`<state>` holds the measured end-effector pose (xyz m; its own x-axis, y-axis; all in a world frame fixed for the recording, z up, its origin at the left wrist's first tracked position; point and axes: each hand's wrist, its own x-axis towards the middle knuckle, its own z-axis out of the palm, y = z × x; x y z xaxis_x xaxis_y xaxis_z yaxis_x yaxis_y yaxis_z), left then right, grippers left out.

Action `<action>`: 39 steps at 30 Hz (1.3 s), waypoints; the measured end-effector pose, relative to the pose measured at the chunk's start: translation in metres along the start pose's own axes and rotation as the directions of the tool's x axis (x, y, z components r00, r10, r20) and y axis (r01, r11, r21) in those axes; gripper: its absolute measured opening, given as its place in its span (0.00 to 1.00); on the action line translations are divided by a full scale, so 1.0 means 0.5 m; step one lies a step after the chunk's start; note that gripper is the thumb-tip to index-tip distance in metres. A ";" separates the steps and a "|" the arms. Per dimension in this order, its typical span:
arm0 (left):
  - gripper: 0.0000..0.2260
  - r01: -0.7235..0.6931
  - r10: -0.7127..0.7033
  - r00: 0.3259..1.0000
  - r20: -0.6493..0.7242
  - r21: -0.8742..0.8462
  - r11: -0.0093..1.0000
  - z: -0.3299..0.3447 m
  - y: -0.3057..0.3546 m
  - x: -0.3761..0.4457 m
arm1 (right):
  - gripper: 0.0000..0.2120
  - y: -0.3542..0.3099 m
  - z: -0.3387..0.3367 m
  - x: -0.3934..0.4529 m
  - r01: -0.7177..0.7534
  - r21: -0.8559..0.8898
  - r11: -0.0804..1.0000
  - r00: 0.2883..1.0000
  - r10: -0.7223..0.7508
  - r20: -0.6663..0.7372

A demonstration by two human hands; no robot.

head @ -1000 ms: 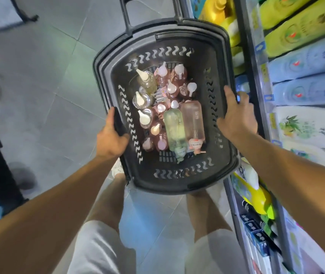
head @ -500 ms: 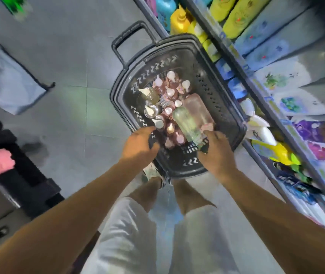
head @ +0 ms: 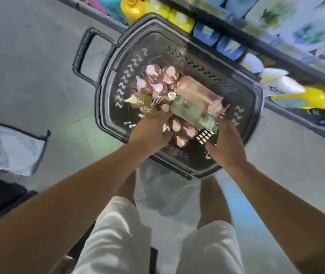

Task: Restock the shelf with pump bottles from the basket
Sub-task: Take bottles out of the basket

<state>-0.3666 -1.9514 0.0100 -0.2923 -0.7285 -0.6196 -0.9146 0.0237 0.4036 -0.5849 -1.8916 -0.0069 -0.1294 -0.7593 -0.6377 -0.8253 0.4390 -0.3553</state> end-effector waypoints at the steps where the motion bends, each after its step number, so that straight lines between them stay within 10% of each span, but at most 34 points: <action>1: 0.24 -0.046 0.046 0.999 0.004 0.015 0.999 0.004 -0.016 0.024 | 0.37 0.000 0.022 0.007 -0.053 0.028 0.998 0.999 0.053 -0.009; 12: 0.29 -0.394 0.344 0.912 0.222 0.243 0.887 0.127 -0.072 0.272 | 0.37 0.046 0.229 0.099 -0.315 0.294 0.903 0.923 0.363 -0.128; 24: 0.37 -0.502 0.401 0.857 0.323 0.697 0.512 0.256 -0.049 0.374 | 0.30 0.099 0.307 0.134 -0.325 0.621 0.714 0.812 0.547 -0.204; 39: 0.37 -0.645 0.552 0.764 0.334 0.424 0.636 0.171 -0.058 0.339 | 0.15 0.044 0.279 0.102 -0.240 0.837 0.492 0.743 0.647 -0.168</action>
<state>-0.4134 -2.0170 -0.1643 -0.8216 -0.3143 -0.4756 -0.5114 0.7751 0.3711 -0.5331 -1.8538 -0.1427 -0.7227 -0.3610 -0.5894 0.0846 0.8002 -0.5938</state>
